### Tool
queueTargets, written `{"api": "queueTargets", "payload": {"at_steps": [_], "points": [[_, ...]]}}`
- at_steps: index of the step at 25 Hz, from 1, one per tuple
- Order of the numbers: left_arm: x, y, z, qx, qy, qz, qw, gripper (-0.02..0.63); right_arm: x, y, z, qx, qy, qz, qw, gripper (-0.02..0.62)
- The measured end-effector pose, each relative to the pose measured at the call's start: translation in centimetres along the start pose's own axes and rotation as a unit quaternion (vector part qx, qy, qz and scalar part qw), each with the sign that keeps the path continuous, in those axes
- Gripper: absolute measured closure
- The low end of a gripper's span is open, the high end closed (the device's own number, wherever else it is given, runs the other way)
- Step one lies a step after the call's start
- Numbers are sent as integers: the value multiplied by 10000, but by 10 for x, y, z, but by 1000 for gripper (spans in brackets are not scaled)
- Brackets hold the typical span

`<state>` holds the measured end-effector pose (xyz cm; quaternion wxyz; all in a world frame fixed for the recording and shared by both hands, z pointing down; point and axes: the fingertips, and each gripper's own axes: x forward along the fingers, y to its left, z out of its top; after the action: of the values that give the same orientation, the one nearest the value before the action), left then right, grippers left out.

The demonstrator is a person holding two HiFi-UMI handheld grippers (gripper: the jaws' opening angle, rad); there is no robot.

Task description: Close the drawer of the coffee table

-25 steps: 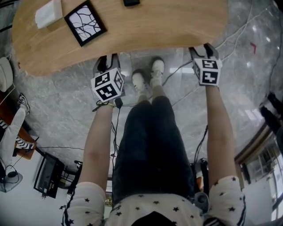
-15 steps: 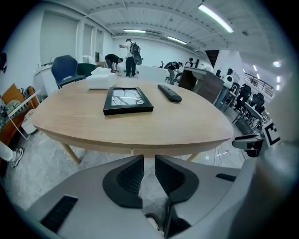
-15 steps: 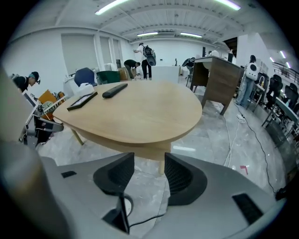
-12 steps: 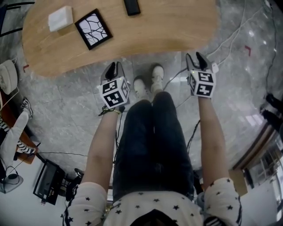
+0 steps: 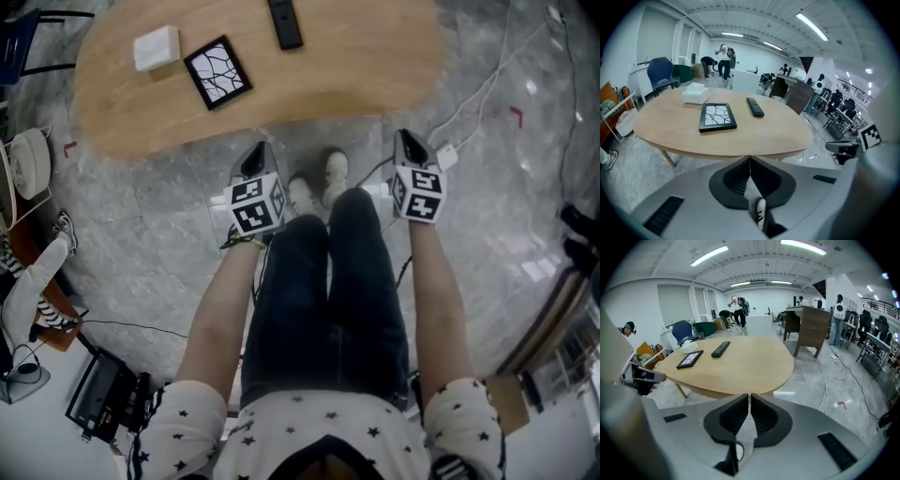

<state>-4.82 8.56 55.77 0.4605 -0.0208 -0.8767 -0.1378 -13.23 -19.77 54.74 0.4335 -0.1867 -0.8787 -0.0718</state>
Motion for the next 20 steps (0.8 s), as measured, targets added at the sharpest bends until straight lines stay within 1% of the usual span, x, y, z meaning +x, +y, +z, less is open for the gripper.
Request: {"api": "queueTargets", "payload": {"at_steps": [4, 11, 14, 17, 20], "points": [[-22, -13, 8, 107, -13, -201, 9997, 597, -27, 10, 5, 96, -87, -13, 9999, 584], [-61, -43, 30, 327, -76, -634, 9974, 598, -65, 29, 27, 207, -206, 39, 9996, 586], [-83, -53, 39, 404, -95, -726, 9965, 598, -84, 40, 39, 352, -293, 110, 9989, 586], [-104, -56, 49, 343, -130, -703, 9969, 598, -102, 52, 53, 449, -398, 209, 9980, 586], [-126, -60, 61, 251, -197, -772, 9965, 598, -120, 67, 67, 431, -487, 331, 9973, 586]]}}
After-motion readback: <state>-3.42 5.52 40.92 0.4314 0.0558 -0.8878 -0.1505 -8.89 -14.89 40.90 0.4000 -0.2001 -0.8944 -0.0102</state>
